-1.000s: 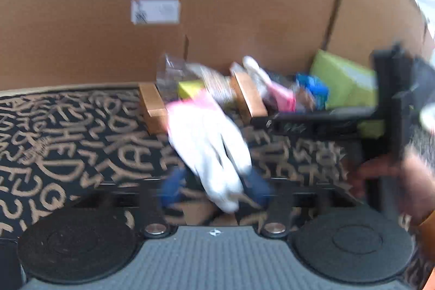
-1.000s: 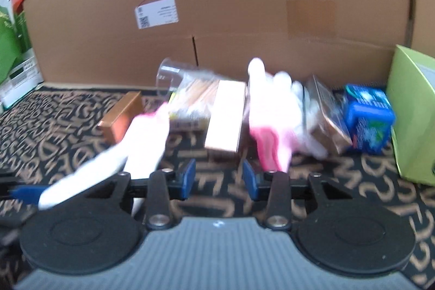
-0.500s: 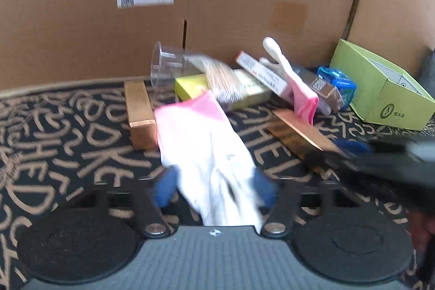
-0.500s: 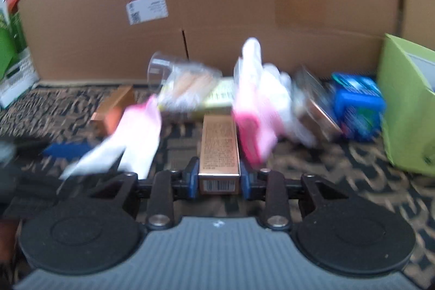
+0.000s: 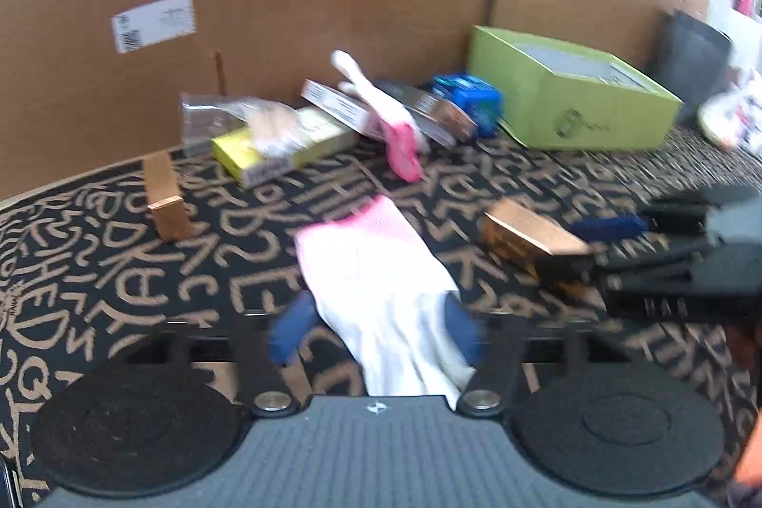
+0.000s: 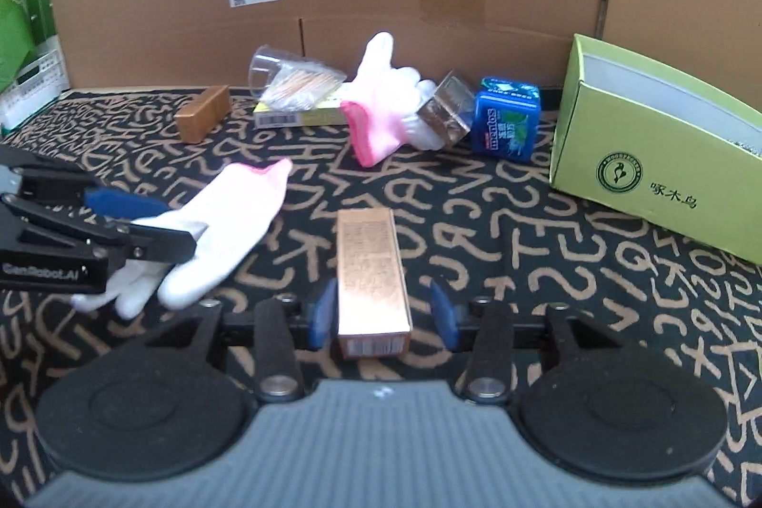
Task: Organize objects
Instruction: 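Grasp the white-pink glove with the left gripper while the right gripper grasps the copper box, then carry the glove and copper box into the lime-green shoebox and open both grippers, then grasp the tall copper box with the left gripper while the right gripper grasps the cotton-swab bag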
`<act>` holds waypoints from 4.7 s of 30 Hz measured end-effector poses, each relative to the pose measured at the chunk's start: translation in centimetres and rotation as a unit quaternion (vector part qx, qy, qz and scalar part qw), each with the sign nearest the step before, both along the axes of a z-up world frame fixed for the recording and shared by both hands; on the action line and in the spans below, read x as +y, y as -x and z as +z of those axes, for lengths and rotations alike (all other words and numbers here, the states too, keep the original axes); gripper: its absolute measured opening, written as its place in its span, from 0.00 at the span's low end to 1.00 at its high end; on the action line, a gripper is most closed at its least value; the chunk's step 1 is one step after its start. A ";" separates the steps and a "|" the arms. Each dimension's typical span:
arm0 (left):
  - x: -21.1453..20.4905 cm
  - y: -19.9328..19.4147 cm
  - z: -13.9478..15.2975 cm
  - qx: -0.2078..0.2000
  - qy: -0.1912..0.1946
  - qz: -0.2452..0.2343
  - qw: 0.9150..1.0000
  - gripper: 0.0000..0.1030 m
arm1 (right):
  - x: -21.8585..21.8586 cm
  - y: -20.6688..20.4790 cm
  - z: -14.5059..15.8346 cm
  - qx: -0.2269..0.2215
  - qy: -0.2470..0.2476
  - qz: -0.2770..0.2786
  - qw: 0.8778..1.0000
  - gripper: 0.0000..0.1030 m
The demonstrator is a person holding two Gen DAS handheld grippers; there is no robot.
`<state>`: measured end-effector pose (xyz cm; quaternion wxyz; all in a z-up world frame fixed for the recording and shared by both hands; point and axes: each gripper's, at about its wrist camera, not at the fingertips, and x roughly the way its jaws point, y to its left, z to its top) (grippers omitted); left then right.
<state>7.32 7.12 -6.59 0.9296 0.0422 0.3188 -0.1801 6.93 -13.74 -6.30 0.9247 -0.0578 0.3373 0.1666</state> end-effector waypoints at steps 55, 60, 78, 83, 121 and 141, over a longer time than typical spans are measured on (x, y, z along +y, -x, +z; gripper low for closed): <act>-27.8 -19.3 7.8 -0.056 -0.007 -0.129 0.990 0.11 | -24.4 -13.4 5.5 -0.119 -0.058 -0.220 0.966 0.29; -26.7 -18.8 7.6 -0.055 0.007 -0.114 0.992 0.80 | -24.1 -14.9 4.1 -0.106 -0.016 -0.209 0.972 0.65; -11.6 -2.9 4.5 -0.086 0.068 0.007 0.994 0.84 | -14.9 -0.1 4.2 -0.151 -0.104 -0.120 0.976 1.00; -5.7 -1.4 2.8 -0.075 0.043 0.077 0.993 0.84 | -11.2 -0.3 1.5 -0.093 -0.126 -0.080 0.984 1.00; 8.1 -8.6 -1.0 -0.005 0.054 0.190 0.980 0.24 | 12.7 -16.6 0.3 -0.038 -0.057 0.047 0.997 0.63; 2.6 -5.0 -0.9 0.018 0.061 0.046 0.997 0.24 | 3.8 -2.6 -0.7 -0.013 0.036 0.050 0.998 0.24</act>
